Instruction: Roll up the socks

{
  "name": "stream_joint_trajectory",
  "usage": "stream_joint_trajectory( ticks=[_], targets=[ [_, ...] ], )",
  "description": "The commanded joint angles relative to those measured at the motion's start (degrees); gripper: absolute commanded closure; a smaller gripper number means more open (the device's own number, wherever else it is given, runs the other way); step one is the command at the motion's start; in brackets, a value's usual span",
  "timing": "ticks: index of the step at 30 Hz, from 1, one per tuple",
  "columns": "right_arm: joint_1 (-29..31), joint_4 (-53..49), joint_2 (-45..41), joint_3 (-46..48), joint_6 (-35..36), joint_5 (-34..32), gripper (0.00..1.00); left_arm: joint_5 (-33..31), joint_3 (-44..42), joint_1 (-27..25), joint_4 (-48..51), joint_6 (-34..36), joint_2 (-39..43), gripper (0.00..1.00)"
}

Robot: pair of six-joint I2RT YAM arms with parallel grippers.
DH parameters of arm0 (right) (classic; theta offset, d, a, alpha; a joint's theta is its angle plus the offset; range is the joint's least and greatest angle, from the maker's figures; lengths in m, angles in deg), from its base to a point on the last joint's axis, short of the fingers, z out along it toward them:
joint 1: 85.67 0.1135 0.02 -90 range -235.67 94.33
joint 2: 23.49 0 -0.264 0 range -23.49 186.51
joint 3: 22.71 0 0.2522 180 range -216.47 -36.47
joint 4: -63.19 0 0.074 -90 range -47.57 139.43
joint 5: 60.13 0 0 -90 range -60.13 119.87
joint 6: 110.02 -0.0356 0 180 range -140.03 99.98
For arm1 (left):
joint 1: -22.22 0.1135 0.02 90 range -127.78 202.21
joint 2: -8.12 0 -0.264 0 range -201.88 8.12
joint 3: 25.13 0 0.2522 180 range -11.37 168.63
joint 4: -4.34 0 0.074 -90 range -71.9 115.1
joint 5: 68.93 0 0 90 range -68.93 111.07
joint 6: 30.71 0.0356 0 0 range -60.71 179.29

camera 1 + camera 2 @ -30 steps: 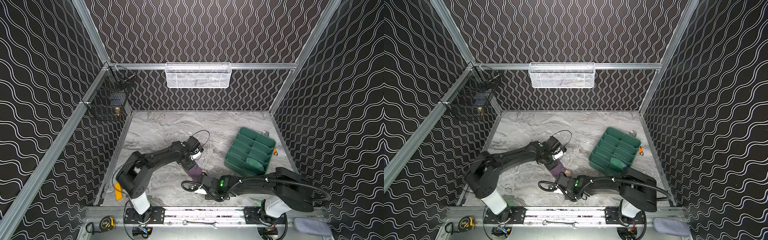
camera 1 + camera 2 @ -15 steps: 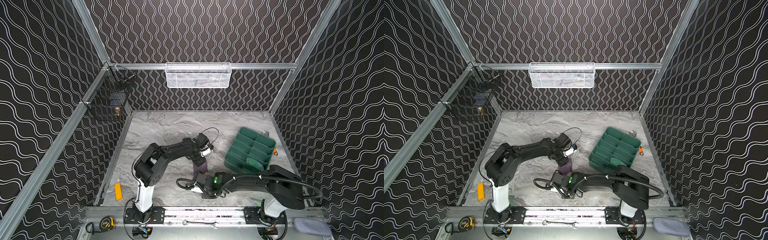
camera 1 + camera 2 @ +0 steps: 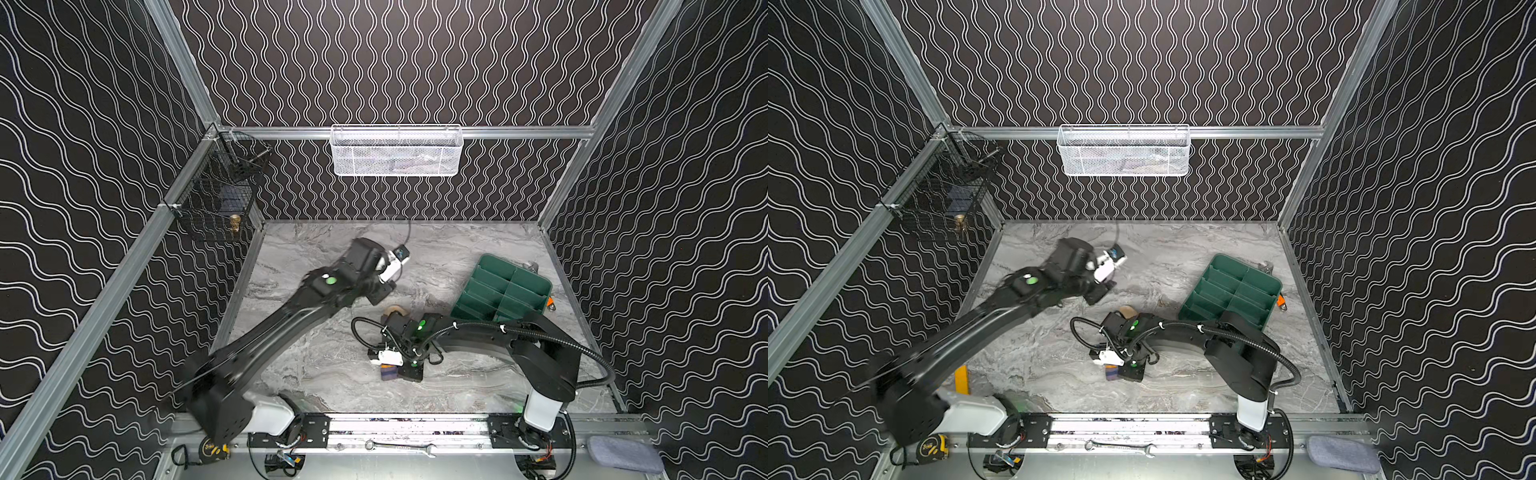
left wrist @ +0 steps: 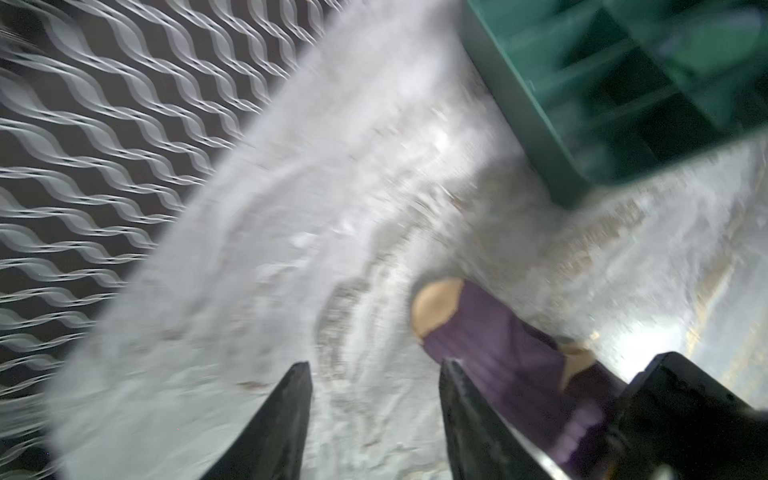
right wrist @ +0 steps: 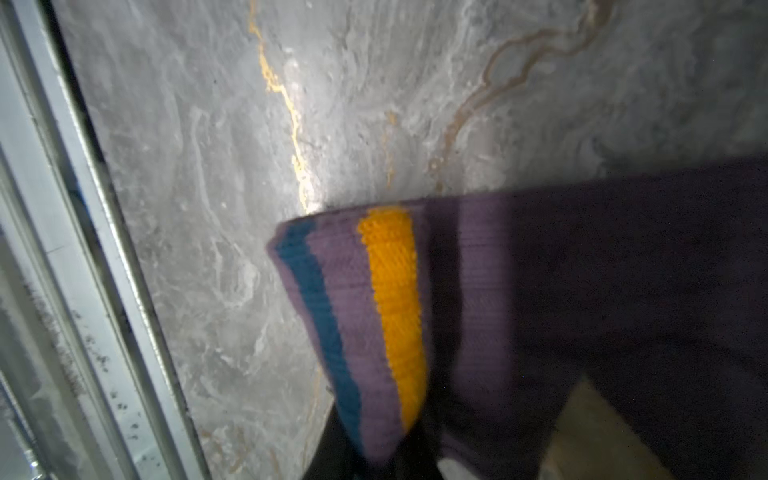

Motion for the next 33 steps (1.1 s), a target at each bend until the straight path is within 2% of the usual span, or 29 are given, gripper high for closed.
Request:
stream_joint_trajectory(
  ticks=[1,7,10,12,14,17,19,24,28,33],
  targets=[
    [-1.20,-3.68,1.24,0.69,0.16,4.38,1.00,-1.52,-0.06,0.27,-0.09,6.45,7.72,0.40],
    [-5.69,-5.54,3.90,-1.92,0.88,7.26,1.00,27.01,-5.01,0.12,10.23,16.64,21.75,0.39],
    [-7.93,-5.04,7.51,-4.02,1.25,8.85,1.00,31.02,-11.19,-0.39,11.16,17.09,24.51,0.38],
    [-8.87,-5.08,9.29,-5.48,1.47,9.29,1.00,32.06,-14.18,-1.81,12.51,17.41,23.45,0.37],
    [-9.65,-5.91,11.39,-7.20,1.82,9.10,1.00,28.55,-16.16,-5.64,13.71,17.93,20.80,0.38],
    [-10.64,-6.15,13.48,-8.56,2.04,9.13,1.00,18.19,-19.92,-13.19,12.20,19.55,16.90,0.38],
    [-11.47,-5.89,14.53,-9.01,2.29,9.76,1.00,12.47,-23.03,-15.89,8.90,19.20,14.13,0.38],
    [-13.22,-5.52,16.92,-10.40,2.99,11.09,1.00,5.89,-30.08,-20.70,-0.40,17.68,9.53,0.44],
    [-14.58,-6.22,18.39,-11.86,4.19,12.13,1.00,-1.23,-36.35,-26.13,-9.19,17.70,8.82,0.40],
    [-15.56,-7.27,18.89,-12.57,5.53,12.27,1.00,-6.38,-37.93,-29.19,-13.34,16.73,3.53,0.41]
  ],
)
